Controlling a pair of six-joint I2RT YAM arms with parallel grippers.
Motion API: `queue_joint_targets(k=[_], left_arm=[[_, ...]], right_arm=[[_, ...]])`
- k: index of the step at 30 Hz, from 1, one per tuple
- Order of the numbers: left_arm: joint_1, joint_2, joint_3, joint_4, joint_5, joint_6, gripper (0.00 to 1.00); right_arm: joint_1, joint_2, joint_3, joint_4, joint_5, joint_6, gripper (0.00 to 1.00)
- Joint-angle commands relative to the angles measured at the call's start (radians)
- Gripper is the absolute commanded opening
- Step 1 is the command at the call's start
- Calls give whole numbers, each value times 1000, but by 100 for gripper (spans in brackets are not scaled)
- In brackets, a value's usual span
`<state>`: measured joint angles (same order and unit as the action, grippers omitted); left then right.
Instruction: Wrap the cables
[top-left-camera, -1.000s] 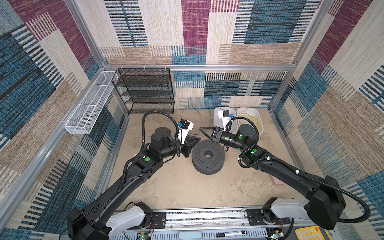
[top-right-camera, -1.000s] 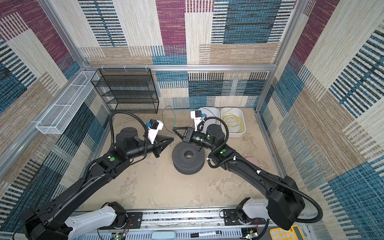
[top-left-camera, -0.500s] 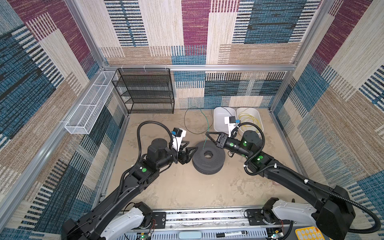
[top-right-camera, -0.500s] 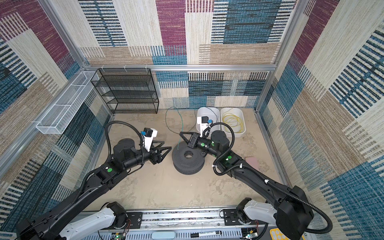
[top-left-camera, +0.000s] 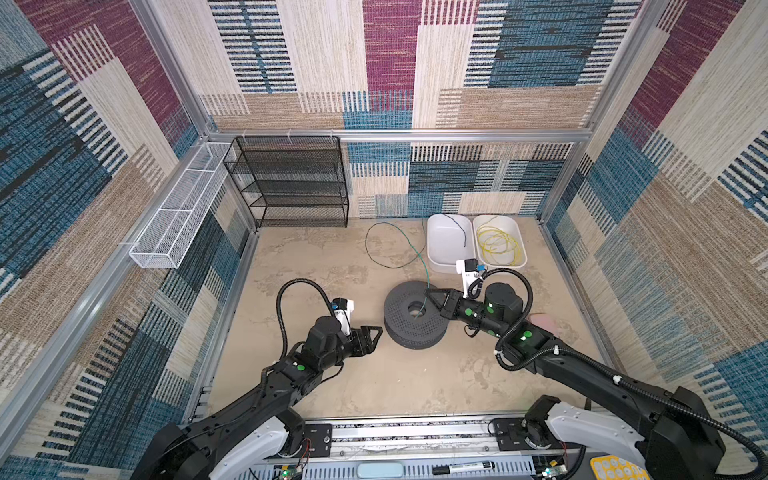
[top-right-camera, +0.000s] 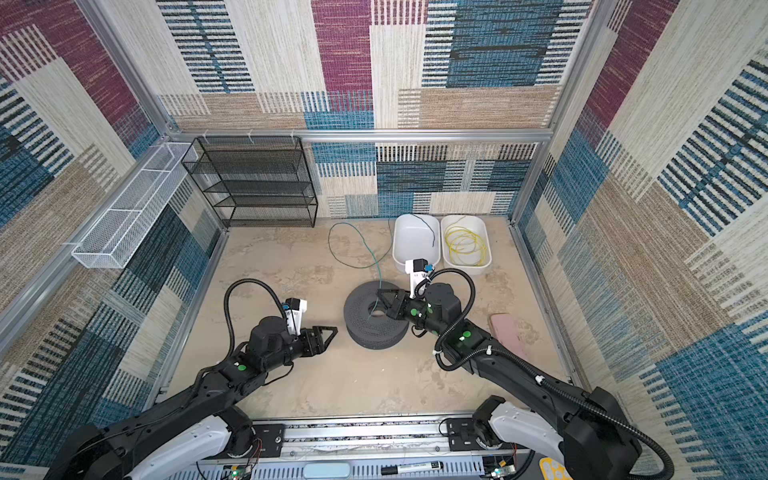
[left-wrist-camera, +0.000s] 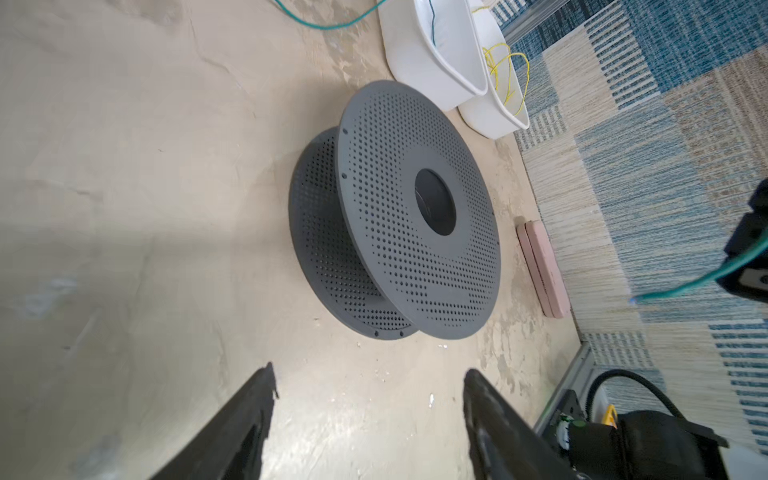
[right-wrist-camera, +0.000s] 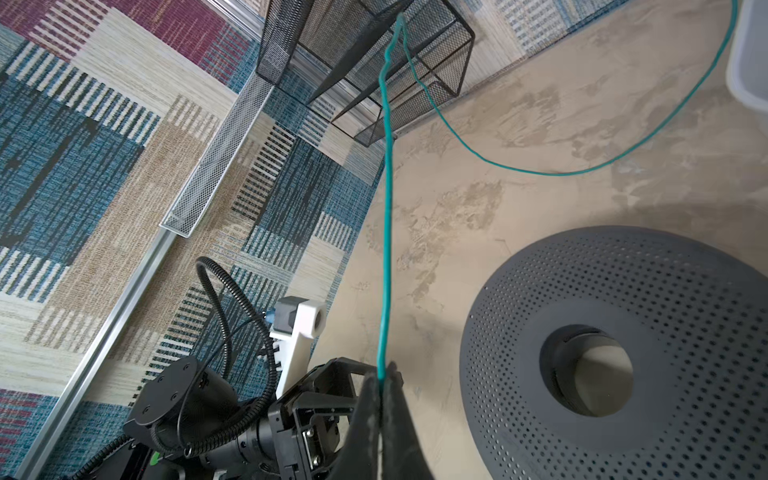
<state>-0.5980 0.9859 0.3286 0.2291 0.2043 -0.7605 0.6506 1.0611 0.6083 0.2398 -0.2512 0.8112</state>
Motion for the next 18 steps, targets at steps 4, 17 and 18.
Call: queue_joint_targets(k=[4,17,18], left_arm=[[5,216,53,338,93,-79,74],[5,482,81,587,103,-89,58],[5,500,80,637,113,-87,54]], right_arm=[[0,11,-1,42,5,6,0],[0,-35,-7,11,15,7,0],[0,-36,-8,9,15,7,0]])
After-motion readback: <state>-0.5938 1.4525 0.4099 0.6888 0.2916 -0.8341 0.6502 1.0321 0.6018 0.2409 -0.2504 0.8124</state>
